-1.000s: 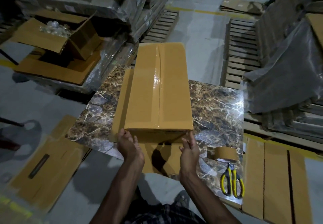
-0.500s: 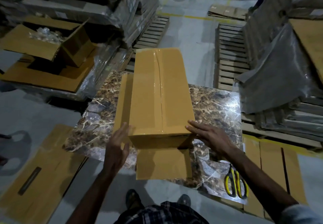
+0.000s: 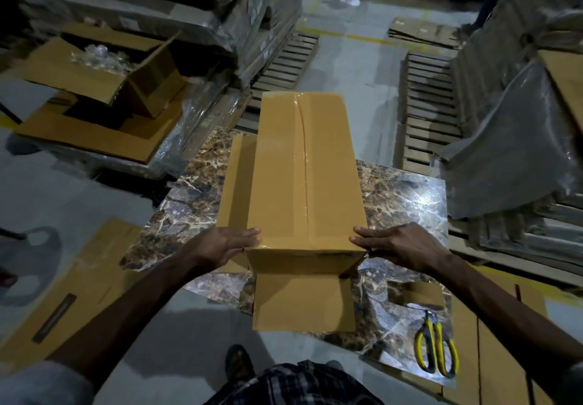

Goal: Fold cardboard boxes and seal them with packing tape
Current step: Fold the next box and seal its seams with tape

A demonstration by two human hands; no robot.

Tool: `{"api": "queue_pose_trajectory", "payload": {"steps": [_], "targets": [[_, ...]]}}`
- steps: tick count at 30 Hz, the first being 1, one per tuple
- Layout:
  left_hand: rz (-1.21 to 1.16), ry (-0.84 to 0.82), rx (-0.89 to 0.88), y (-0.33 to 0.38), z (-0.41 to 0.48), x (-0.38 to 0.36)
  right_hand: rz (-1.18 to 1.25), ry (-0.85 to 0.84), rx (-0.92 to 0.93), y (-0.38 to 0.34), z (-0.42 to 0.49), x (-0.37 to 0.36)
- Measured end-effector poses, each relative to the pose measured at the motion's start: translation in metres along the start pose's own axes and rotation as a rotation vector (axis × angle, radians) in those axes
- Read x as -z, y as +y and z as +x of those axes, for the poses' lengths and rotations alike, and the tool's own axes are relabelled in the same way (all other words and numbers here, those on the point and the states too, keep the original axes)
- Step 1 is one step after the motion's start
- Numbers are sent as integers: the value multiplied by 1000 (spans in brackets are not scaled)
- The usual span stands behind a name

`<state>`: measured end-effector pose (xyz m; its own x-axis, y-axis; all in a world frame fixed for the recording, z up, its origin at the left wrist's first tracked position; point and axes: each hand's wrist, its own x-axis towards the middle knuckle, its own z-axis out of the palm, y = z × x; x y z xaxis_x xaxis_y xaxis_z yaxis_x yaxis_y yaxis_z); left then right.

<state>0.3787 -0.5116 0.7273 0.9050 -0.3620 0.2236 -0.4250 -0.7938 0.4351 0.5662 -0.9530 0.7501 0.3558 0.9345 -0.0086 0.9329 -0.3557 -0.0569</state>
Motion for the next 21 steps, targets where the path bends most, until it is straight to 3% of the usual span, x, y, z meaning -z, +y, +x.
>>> {"api": "queue_pose_trajectory", "payload": {"steps": [6,18,21], "targets": [[50,-39,-48,-7,7,0,-10,13,27,-2,3,3],[81,96,40,0,9,-11,42,122,11,0,7,-2],[176,135,-17,4,7,-14,28,185,25,-2,5,-9]]}}
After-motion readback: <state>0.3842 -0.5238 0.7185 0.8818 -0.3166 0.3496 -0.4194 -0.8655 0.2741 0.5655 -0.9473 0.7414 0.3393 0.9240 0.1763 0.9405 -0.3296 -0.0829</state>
